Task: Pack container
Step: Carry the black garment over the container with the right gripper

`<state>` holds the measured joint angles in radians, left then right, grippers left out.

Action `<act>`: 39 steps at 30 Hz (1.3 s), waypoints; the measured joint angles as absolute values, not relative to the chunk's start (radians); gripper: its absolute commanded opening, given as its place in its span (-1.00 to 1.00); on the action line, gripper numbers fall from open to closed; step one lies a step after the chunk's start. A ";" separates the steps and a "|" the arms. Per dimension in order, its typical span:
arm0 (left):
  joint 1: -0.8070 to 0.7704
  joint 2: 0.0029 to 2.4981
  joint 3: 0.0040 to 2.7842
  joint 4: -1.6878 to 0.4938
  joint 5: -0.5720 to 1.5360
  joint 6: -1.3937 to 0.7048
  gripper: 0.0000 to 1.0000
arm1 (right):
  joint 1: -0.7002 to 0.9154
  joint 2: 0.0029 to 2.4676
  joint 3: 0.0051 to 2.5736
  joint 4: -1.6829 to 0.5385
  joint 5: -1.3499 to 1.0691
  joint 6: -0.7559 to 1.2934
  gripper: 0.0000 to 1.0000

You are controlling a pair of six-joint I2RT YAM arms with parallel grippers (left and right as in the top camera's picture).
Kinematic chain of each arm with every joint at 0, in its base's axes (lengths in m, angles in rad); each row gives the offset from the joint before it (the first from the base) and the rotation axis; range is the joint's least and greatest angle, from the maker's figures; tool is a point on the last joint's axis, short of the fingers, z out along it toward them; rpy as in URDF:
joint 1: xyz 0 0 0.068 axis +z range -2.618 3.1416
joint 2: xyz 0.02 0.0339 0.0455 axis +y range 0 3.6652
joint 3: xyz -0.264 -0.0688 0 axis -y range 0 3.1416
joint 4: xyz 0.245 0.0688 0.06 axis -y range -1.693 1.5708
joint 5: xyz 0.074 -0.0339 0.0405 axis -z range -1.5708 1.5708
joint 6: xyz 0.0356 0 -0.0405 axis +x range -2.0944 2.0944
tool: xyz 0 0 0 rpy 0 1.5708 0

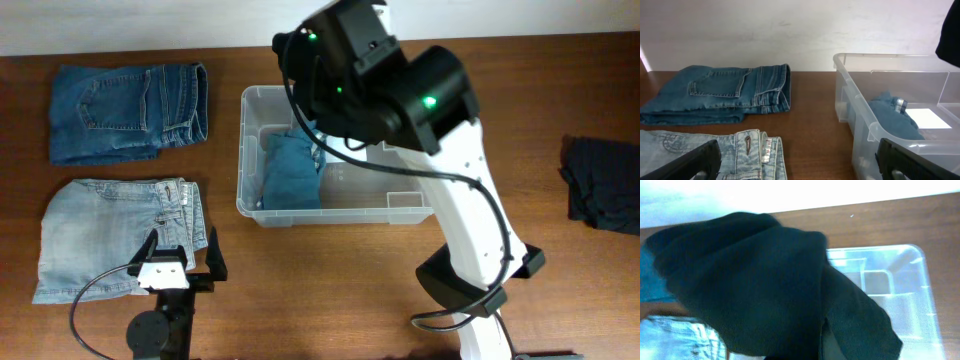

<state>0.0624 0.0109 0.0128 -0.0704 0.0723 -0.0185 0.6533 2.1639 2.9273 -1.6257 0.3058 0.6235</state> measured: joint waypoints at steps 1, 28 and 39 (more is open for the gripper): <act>0.062 0.011 0.013 -0.070 0.072 -0.019 0.99 | 0.653 2.164 2.902 -1.605 0.294 0.635 -0.92; 0.062 0.011 0.013 -0.070 0.072 -0.019 0.99 | 0.718 2.164 2.687 -1.387 -0.010 0.963 -0.92; 0.062 0.011 0.013 -0.070 0.072 -0.019 0.99 | 0.703 2.164 2.465 -1.388 0.103 0.987 -0.92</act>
<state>0.0624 0.0109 0.0128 -0.0704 0.0723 -0.0185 0.7029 2.1643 2.4645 -1.3876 0.1028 0.9874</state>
